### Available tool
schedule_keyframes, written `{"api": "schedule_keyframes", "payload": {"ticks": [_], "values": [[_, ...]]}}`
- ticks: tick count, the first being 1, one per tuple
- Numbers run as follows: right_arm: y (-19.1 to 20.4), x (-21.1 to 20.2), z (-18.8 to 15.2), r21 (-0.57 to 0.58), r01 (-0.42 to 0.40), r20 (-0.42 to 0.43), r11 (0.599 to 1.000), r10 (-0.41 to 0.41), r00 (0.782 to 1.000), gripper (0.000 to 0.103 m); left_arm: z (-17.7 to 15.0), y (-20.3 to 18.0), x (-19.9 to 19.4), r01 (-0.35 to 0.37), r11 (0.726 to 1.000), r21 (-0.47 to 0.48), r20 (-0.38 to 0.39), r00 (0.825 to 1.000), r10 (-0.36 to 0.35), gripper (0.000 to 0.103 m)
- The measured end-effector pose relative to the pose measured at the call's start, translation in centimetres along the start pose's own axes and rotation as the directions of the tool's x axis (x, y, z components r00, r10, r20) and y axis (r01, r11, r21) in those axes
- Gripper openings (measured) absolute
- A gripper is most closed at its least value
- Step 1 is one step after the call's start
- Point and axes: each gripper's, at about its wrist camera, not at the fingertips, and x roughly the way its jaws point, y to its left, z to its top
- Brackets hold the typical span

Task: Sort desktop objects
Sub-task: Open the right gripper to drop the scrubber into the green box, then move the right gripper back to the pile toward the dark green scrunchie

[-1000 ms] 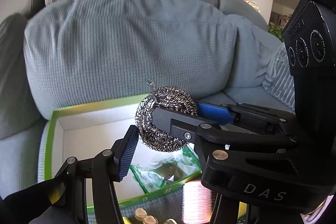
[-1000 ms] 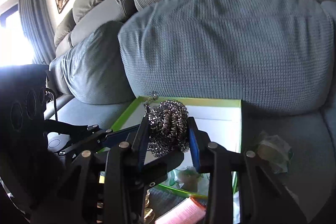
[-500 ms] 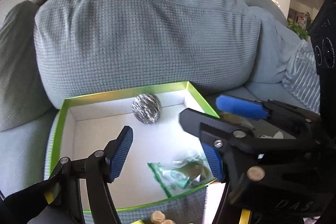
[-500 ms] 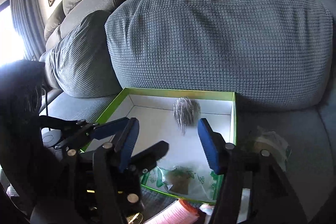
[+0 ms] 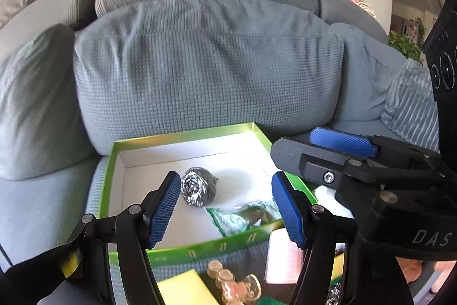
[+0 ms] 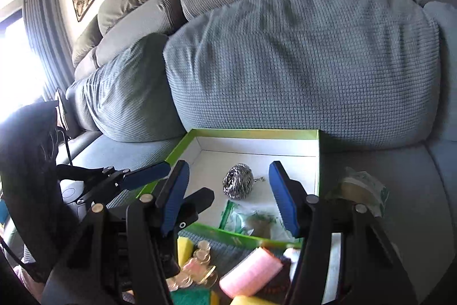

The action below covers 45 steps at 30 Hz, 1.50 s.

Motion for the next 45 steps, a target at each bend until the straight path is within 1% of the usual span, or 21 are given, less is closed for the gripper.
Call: {"api": "schedule_keyframes", "payload": {"ticks": [3, 6, 12, 18, 26, 28, 31, 33, 35, 37, 38, 42, 43, 45], "values": [[0.4, -1.2, -0.1, 0.0, -0.002, 0.011, 1.0, 0.002, 1.0, 0.059, 0.0, -0.7, -1.2, -0.016, 1.0, 0.005, 0.014, 1.0, 0.016, 0.067], [0.8, -2.4, -0.3, -0.005, -0.005, 0.017, 1.0, 0.005, 1.0, 0.059, -0.2, -1.6, -2.5, -0.011, 1.0, 0.016, 0.025, 1.0, 0.011, 0.067], [1.3, -4.6, -1.3, -0.008, 0.005, 0.016, 1.0, -0.005, 1.0, 0.059, -1.0, -2.9, -4.2, -0.012, 1.0, 0.029, 0.012, 1.0, 0.011, 0.067], [1.1, -6.9, -2.6, 0.008, 0.004, 0.001, 1.0, -0.004, 1.0, 0.06, -2.4, -4.8, -5.7, 0.02, 0.998, 0.063, -0.001, 1.0, -0.02, 0.067], [0.4, -10.4, -5.7, 0.024, 0.02, -0.025, 1.0, -0.02, 0.999, 0.064, -4.7, -7.8, -7.4, 0.09, 0.991, 0.098, -0.028, 0.996, -0.087, 0.067], [0.2, -11.3, -6.6, 0.027, 0.032, -0.026, 0.999, -0.031, 0.999, 0.069, -5.2, -8.5, -7.6, 0.111, 0.989, 0.101, -0.037, 0.993, -0.108, 0.067], [0.0, -12.1, -7.4, 0.034, 0.045, -0.034, 0.998, -0.044, 0.998, 0.071, -6.0, -9.3, -7.9, 0.15, 0.983, 0.102, -0.052, 0.988, -0.145, 0.067], [-0.3, -12.6, -8.0, 0.042, 0.056, -0.043, 0.998, -0.054, 0.998, 0.074, -6.4, -9.7, -8.1, 0.157, 0.982, 0.104, -0.056, 0.987, -0.152, 0.067], [-0.5, -13.1, -8.6, 0.057, 0.063, -0.053, 0.996, -0.06, 0.997, 0.078, -6.6, -10.2, -8.1, 0.15, 0.983, 0.106, -0.064, 0.988, -0.144, 0.067], [-0.8, -13.5, -9.2, 0.078, 0.077, -0.066, 0.994, -0.072, 0.995, 0.083, -6.9, -10.7, -8.2, 0.128, 0.986, 0.108, -0.069, 0.99, -0.121, 0.068], [-1.0, -13.6, -9.4, 0.085, 0.085, -0.069, 0.993, -0.079, 0.994, 0.084, -7.1, -11.1, -8.2, 0.11, 0.988, 0.11, -0.071, 0.992, -0.103, 0.072], [-1.9, -14.4, -10.4, 0.115, 0.13, -0.08, 0.985, -0.121, 0.989, 0.088, -7.5, -11.9, -8.3, 0.103, 0.99, 0.101, -0.076, 0.993, -0.096, 0.072], [-2.1, -14.5, -10.6, 0.124, 0.134, -0.085, 0.983, -0.124, 0.989, 0.092, -7.7, -12.2, -8.3, 0.098, 0.99, 0.102, -0.08, 0.993, -0.09, 0.072], [-2.6, -15.1, -11.1, 0.143, 0.154, -0.086, 0.978, -0.143, 0.986, 0.097, -8.0, -12.8, -8.2, 0.074, 0.991, 0.114, -0.09, 0.994, -0.064, 0.072]]}}
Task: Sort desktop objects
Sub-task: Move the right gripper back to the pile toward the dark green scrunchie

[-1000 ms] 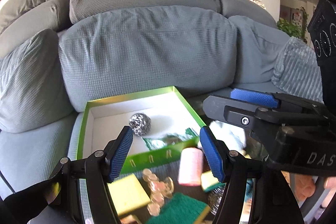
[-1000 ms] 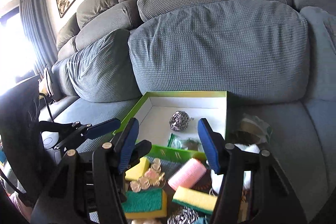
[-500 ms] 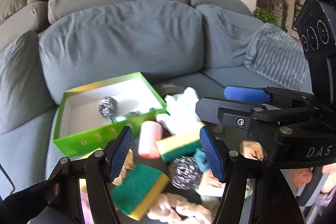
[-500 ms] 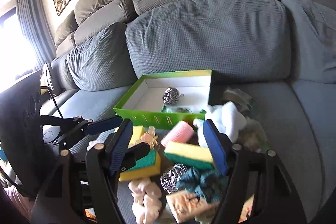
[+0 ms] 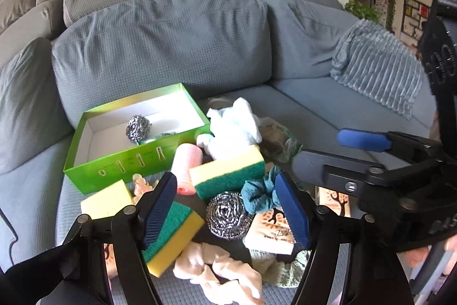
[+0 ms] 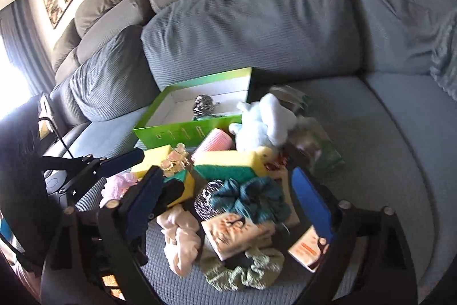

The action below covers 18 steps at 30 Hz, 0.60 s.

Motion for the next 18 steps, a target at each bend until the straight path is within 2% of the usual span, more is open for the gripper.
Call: {"api": "schedule_keyframes", "payload": {"ticks": [1, 2, 4, 13, 18], "values": [[-0.1, -0.2, -0.2, 0.001, 0.007, 0.001, 1.0, -0.007, 1.0, 0.098, -0.2, -0.2, 0.1, -0.005, 1.0, 0.002, -0.003, 1.0, 0.005, 0.074], [-0.3, -0.4, -0.4, 0.0, 0.014, 0.0, 1.0, -0.014, 1.0, 0.098, -0.3, -0.4, 0.1, -0.008, 1.0, 0.003, -0.008, 1.0, 0.008, 0.086], [-0.5, -0.8, -0.8, -0.003, 0.027, -0.008, 1.0, -0.027, 1.0, 0.1, -0.5, -0.8, 0.0, -0.018, 1.0, -0.01, -0.005, 1.0, 0.018, 0.099], [-2.1, -1.8, -2.4, 0.027, 0.051, -0.03, 0.998, -0.051, 0.998, 0.102, -1.2, -1.7, 0.0, -0.05, 0.999, -0.007, -0.019, 0.999, 0.05, 0.1], [-2.5, -1.5, -3.3, 0.033, 0.046, -0.051, 0.998, -0.044, 0.998, 0.103, -2.1, -2.1, 0.5, -0.042, 0.999, 0.0, -0.045, 0.998, 0.042, 0.1]]}}
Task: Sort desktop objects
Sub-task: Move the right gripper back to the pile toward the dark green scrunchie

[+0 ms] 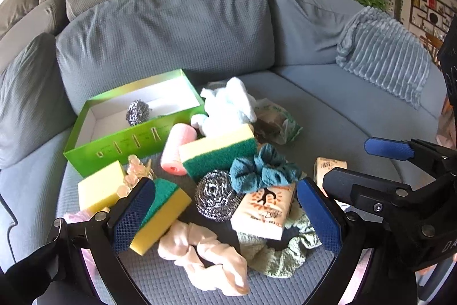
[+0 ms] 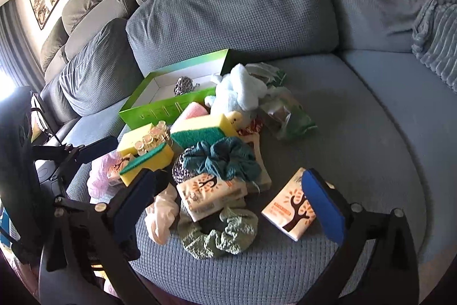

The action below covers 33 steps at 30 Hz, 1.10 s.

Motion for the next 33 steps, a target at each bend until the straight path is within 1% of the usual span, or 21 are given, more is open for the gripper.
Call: {"api": "schedule_keyframes", "payload": {"ticks": [8, 24, 33], "values": [[-0.3, 1.1, -0.4, 0.005, -0.006, -0.02, 1.0, 0.006, 1.0, 0.103, -0.6, 0.3, 1.1, 0.033, 0.999, -0.008, -0.025, 0.999, -0.033, 0.1], [-1.5, 3.7, -0.3, 0.059, -0.027, -0.072, 0.998, 0.032, 0.997, 0.103, -0.7, 0.6, 3.5, 0.027, 1.0, -0.001, -0.078, 0.997, -0.027, 0.1], [-2.1, 4.2, -0.1, 0.032, -0.04, -0.064, 0.999, 0.042, 0.997, 0.103, -0.6, 0.3, 4.1, 0.109, 0.994, 0.028, -0.075, 0.991, -0.107, 0.1]]}}
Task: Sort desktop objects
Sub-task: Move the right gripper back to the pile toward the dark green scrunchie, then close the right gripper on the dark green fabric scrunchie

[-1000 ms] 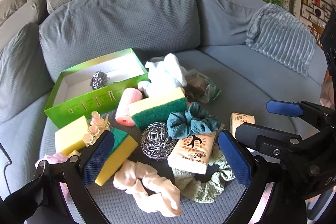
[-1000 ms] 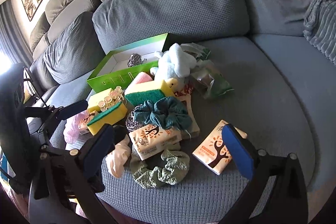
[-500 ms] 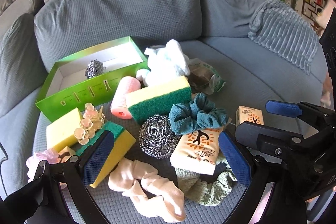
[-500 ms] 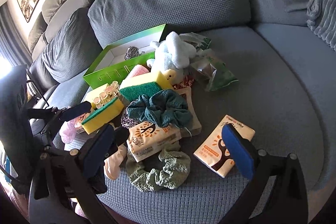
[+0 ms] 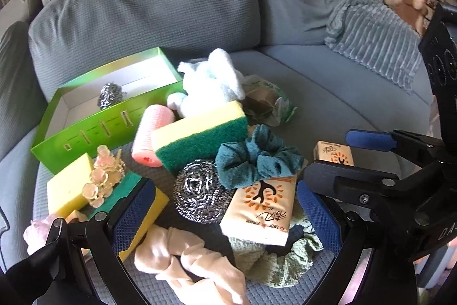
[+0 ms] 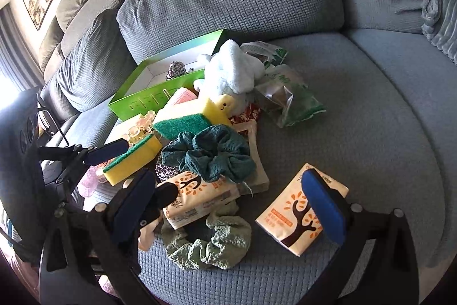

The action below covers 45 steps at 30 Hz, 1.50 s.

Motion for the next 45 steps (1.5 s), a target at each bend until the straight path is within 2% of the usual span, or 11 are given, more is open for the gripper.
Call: {"api": "schedule_keyframes", "payload": {"ticks": [16, 23, 24, 26, 28, 33, 35, 37, 41, 43, 45], "values": [[-0.8, 2.3, 0.7, 0.007, -0.052, -0.047, 0.999, 0.052, 0.998, 0.102, 0.4, 0.0, 1.7, 0.094, 0.995, 0.027, -0.004, 0.996, -0.094, 0.1], [-0.8, 3.3, 0.7, 0.025, -0.097, -0.081, 0.995, 0.099, 0.992, 0.094, 0.5, -0.1, 2.1, 0.132, 0.99, 0.045, 0.003, 0.991, -0.132, 0.099], [-0.7, 3.3, 0.7, 0.022, -0.101, -0.082, 0.995, 0.102, 0.991, 0.089, 0.5, -0.2, 2.2, 0.134, 0.99, 0.051, 0.006, 0.991, -0.135, 0.099], [-0.7, 3.5, 0.9, 0.02, -0.111, -0.088, 0.994, 0.112, 0.99, 0.083, 0.5, -0.4, 2.4, 0.158, 0.986, 0.057, -0.001, 0.987, -0.158, 0.09], [-0.7, 3.9, 0.9, 0.021, -0.114, -0.102, 0.993, 0.116, 0.988, 0.073, 0.5, -0.5, 2.9, 0.172, 0.983, 0.06, -0.017, 0.985, -0.171, 0.086], [-0.8, 4.4, 0.9, 0.026, -0.124, -0.115, 0.992, 0.126, 0.985, 0.065, 0.5, -0.7, 3.4, 0.175, 0.982, 0.07, -0.023, 0.985, -0.174, 0.084], [-0.8, 4.5, 0.9, 0.025, -0.134, -0.115, 0.991, 0.136, 0.984, 0.06, 0.5, -0.7, 3.4, 0.185, 0.98, 0.073, -0.024, 0.983, -0.184, 0.077], [-0.7, 4.7, 1.1, 0.019, -0.139, -0.117, 0.99, 0.14, 0.983, 0.047, 0.5, -0.9, 3.6, 0.185, 0.979, 0.082, -0.022, 0.983, -0.184, 0.072], [-0.7, 5.1, 1.4, 0.021, -0.147, -0.121, 0.989, 0.148, 0.982, 0.038, 0.5, -0.9, 4.1, 0.193, 0.979, 0.071, -0.028, 0.981, -0.191, 0.063], [-0.5, 5.1, 1.4, 0.012, -0.153, -0.118, 0.988, 0.153, 0.981, 0.028, 0.4, -0.9, 4.1, 0.197, 0.978, 0.073, -0.027, 0.98, -0.196, 0.06], [-0.3, 5.0, 1.4, 0.0, -0.144, -0.105, 0.99, 0.143, 0.984, 0.023, 0.4, -0.8, 4.1, 0.202, 0.977, 0.069, -0.024, 0.979, -0.201, 0.057]]}}
